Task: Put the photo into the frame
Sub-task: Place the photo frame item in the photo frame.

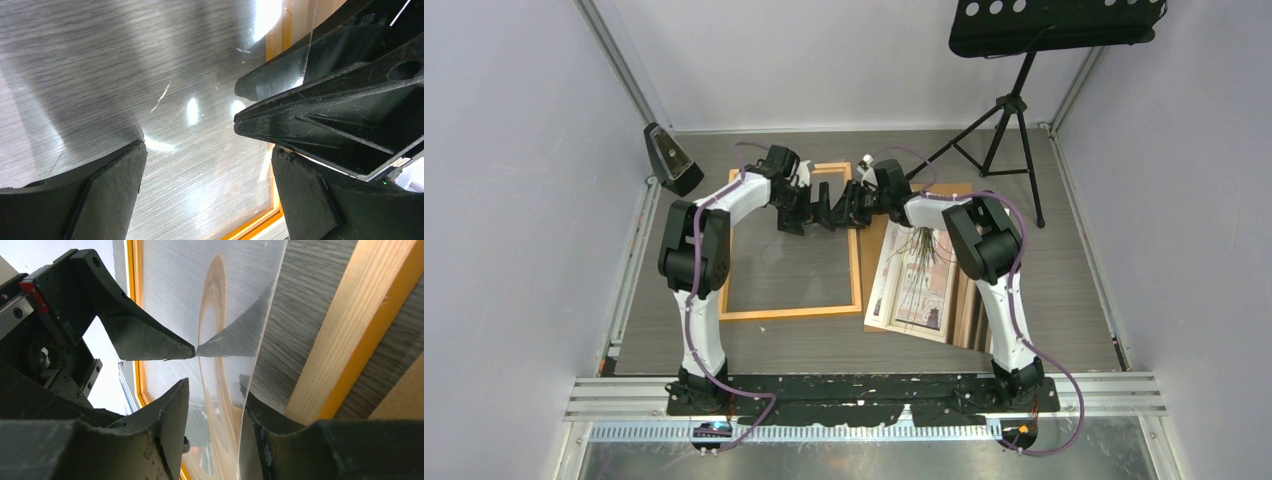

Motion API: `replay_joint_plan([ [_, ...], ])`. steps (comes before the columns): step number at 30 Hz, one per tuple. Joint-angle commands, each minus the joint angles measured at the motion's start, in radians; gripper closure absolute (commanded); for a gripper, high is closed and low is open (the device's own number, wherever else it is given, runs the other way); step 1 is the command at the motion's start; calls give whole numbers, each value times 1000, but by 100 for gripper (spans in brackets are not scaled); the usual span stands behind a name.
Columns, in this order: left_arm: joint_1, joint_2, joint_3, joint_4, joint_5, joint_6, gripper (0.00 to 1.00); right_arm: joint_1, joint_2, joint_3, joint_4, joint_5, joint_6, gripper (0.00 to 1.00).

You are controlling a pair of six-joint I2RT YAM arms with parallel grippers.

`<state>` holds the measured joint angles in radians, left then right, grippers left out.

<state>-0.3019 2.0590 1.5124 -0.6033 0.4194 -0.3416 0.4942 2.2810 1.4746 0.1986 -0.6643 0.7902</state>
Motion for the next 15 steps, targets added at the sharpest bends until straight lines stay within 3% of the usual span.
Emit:
replay_joint_plan([
  [1,-10,19,-17,38,5,-14,1,-9,-60,18,-81,32,-81,55],
  [15,-10,21,-18,40,3,-17,1,-38,-108,27,-156,56,-155,52],
])
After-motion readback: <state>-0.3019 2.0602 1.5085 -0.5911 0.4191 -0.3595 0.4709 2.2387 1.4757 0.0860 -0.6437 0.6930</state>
